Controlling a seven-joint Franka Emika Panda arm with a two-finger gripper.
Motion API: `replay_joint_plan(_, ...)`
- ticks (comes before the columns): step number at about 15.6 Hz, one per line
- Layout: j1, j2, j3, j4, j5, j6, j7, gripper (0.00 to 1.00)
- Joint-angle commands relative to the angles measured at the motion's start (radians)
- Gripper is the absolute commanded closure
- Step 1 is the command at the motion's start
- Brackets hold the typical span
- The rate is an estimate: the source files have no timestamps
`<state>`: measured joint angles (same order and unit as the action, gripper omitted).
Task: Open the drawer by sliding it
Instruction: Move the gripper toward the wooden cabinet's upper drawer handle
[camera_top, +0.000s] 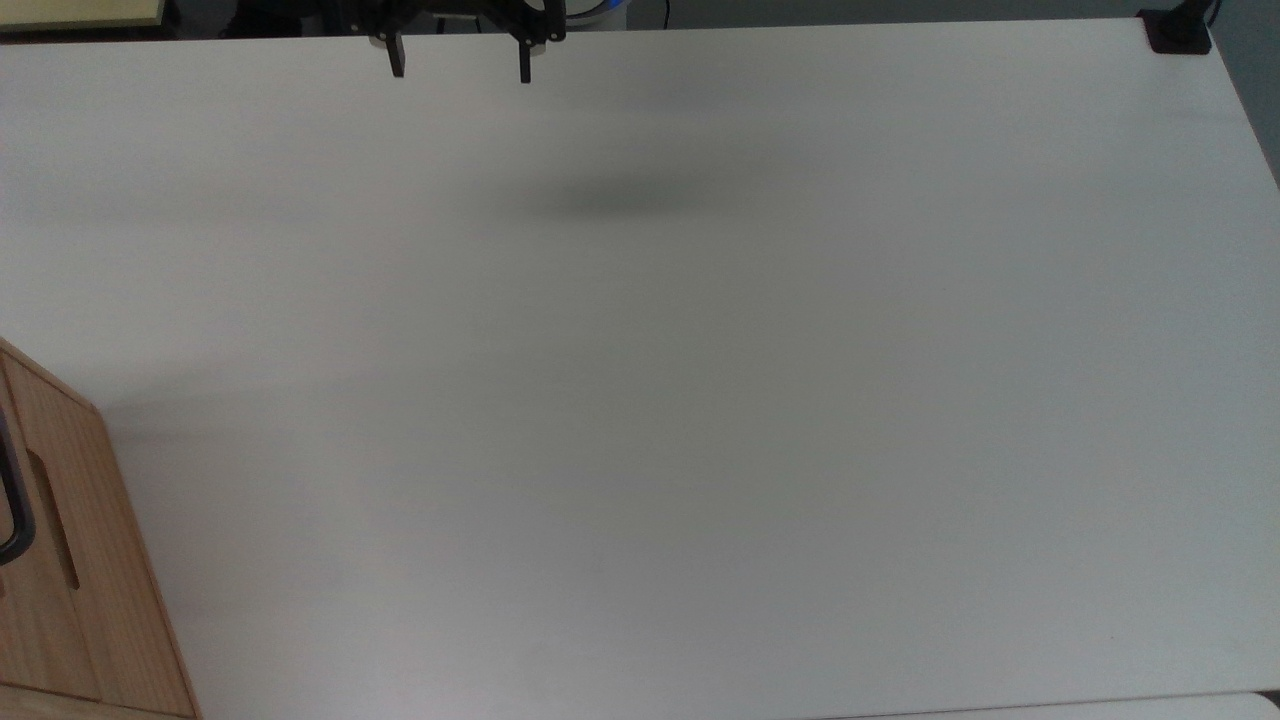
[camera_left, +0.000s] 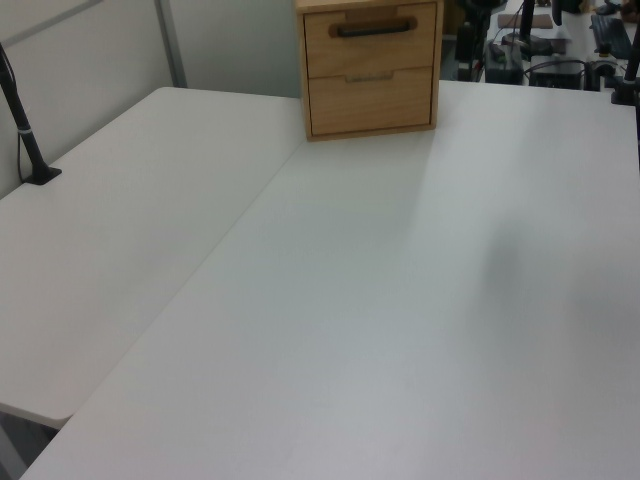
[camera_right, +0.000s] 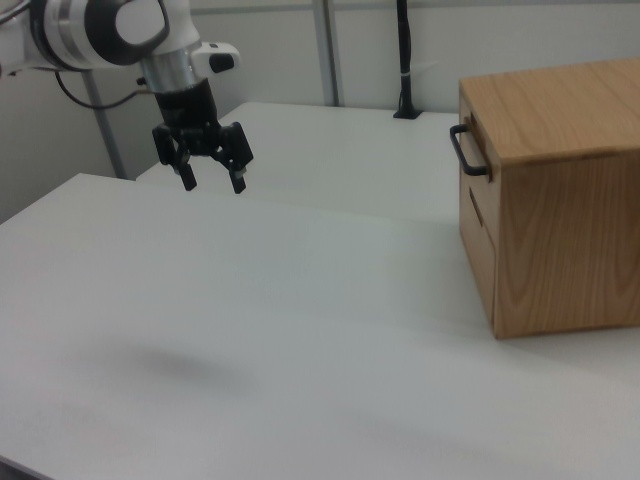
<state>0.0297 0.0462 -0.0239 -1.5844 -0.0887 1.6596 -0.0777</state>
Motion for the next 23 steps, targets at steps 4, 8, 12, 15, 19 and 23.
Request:
replay_joint_plan(4, 0.024, 0.098, -0.054, 0.069, -0.068, 0.176, -0.214, 0.0)
replay_joint_plan(8, 0.012, 0.184, -0.071, 0.072, -0.164, 0.412, -0.293, 0.0)
replay_joint_plan(12, 0.006, 0.283, -0.137, 0.115, -0.19, 0.645, -0.291, 0.0)
replay_joint_plan(15, 0.004, 0.319, -0.192, 0.158, -0.215, 0.73, -0.278, 0.0)
replay_joint_plan(19, 0.004, 0.392, -0.272, 0.199, -0.279, 0.908, -0.287, 0.0)
replay_joint_plan(23, -0.02, 0.443, -0.324, 0.204, -0.347, 1.031, -0.287, 0.05)
